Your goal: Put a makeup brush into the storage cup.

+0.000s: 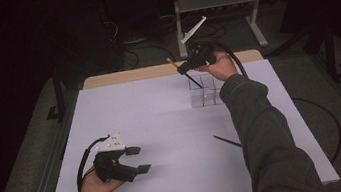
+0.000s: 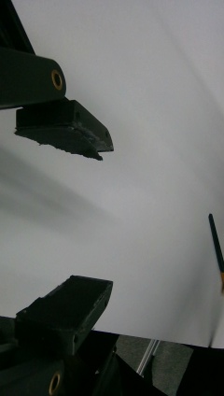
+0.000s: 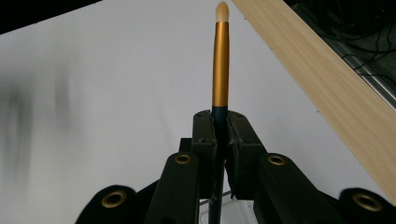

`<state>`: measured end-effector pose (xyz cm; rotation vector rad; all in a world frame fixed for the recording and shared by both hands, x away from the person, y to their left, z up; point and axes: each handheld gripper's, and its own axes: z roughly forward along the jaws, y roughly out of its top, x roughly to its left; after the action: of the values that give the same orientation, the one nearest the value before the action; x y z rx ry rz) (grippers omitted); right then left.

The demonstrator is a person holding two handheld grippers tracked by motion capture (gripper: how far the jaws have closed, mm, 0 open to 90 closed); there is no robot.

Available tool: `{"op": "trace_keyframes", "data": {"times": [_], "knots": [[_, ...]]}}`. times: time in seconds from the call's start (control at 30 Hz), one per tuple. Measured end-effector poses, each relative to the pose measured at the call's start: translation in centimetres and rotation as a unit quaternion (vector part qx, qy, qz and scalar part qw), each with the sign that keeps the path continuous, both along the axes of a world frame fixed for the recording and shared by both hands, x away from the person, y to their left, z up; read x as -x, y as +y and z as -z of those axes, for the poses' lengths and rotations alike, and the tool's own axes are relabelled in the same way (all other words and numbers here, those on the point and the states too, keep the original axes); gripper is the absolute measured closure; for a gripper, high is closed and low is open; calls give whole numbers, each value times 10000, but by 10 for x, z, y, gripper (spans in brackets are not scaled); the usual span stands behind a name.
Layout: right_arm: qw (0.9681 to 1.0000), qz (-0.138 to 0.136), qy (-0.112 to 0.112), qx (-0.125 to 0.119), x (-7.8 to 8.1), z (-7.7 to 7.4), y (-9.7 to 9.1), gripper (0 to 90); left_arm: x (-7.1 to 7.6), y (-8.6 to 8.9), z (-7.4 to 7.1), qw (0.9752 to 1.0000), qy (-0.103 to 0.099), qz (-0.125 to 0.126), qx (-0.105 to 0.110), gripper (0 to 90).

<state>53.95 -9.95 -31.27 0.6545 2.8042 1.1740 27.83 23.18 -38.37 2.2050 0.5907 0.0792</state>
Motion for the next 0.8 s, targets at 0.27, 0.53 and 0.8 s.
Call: {"op": "trace_keyframes", "data": {"times": [0.27,0.53,0.8], "knots": [[10000,35,5,-27,3,1,-2,816,0,0,0,10000,0,-8,2,273],[10000,53,52,-12,6,7,-8,815,0,-2,1,10000,37,4,0,272],[9999,140,22,9,11,9,-16,814,1,-2,1,10000,43,27,-14,276]]}}
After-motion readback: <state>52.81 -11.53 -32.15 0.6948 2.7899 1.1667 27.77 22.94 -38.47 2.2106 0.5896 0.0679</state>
